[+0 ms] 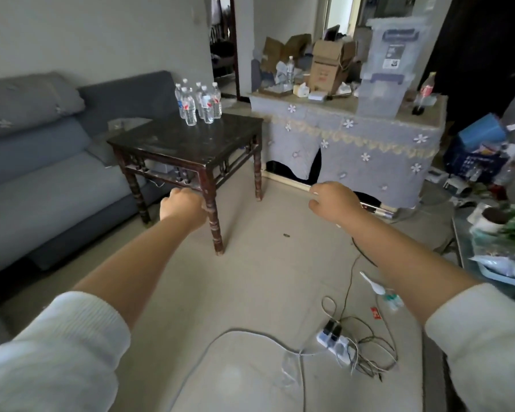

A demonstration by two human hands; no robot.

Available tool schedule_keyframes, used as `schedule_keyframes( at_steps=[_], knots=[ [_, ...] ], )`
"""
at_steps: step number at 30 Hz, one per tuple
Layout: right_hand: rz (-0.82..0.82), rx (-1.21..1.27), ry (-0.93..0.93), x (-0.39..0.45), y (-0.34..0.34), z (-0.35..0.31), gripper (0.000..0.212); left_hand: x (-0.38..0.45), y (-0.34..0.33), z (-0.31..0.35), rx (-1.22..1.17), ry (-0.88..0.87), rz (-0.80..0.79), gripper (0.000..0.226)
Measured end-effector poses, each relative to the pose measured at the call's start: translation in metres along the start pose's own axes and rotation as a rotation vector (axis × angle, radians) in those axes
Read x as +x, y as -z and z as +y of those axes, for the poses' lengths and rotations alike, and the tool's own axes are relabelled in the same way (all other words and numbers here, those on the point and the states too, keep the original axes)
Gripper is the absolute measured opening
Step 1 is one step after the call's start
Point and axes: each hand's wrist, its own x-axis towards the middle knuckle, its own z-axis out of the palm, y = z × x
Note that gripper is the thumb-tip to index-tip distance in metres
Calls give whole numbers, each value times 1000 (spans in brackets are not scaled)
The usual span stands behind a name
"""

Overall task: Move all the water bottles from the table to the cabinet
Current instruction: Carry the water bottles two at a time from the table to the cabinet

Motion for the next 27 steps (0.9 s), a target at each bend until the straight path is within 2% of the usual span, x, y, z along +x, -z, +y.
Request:
schedule_keyframes(
  at_steps=[8, 21, 27],
  knots=[
    [-29, 7, 90, 133, -3, -3, 37, 110, -1, 5, 52, 89, -13, 36],
    [-26, 64, 103, 377, -36, -52, 29, 370, 8, -9, 25, -18, 26, 36],
    [-21, 56, 82, 477, -35, -53, 36, 477, 15, -8, 17, -32, 21, 36]
  ],
)
